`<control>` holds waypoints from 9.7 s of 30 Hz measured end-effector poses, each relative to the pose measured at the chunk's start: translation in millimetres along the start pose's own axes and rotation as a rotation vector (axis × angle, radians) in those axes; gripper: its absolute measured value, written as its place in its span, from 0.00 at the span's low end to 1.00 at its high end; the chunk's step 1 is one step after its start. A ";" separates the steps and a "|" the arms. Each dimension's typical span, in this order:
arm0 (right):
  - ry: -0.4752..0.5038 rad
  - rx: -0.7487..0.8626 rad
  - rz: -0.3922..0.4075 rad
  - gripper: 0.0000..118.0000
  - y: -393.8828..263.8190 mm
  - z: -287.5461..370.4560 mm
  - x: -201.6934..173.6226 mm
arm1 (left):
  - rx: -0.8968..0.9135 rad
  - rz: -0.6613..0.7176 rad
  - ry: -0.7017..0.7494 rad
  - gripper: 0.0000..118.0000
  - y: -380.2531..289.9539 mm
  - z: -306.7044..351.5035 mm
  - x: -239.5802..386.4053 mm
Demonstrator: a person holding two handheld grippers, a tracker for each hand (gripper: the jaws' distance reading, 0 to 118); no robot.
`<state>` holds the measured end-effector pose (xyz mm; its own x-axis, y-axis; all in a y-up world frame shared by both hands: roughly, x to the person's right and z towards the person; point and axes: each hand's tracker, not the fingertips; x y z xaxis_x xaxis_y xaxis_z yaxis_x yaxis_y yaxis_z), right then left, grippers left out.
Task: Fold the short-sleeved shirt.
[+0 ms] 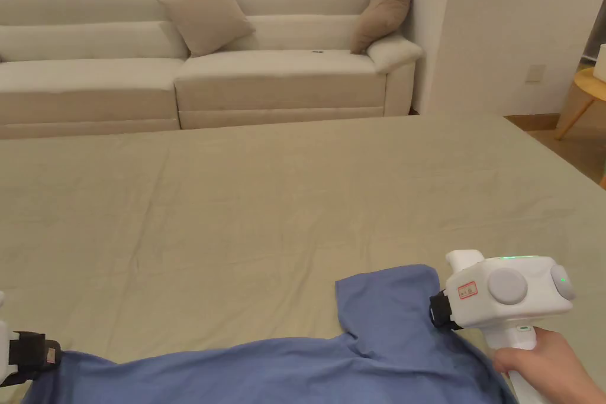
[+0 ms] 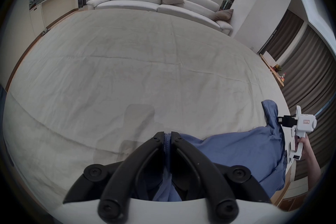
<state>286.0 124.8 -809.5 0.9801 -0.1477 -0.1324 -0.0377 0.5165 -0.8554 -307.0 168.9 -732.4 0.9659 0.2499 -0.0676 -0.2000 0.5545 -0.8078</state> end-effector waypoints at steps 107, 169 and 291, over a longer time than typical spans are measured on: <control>0.048 0.407 -0.169 0.00 -208.2 291.7 -68.1 | -0.320 0.205 -0.512 0.04 -162.9 63.7 -123.5; 0.142 0.348 -0.248 0.00 -260.7 274.9 -17.5 | -0.344 -0.034 -0.236 0.00 -185.4 53.9 45.4; 0.725 -0.424 -0.254 0.00 -212.7 -11.9 -145.3 | -0.168 0.275 -0.436 0.00 -198.8 127.3 32.4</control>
<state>149.2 26.4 -614.3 0.6090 -0.7896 -0.0752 -0.0454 0.0599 -0.9972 -256.9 167.8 -499.5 0.7167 0.6940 -0.0695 -0.3726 0.2968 -0.8792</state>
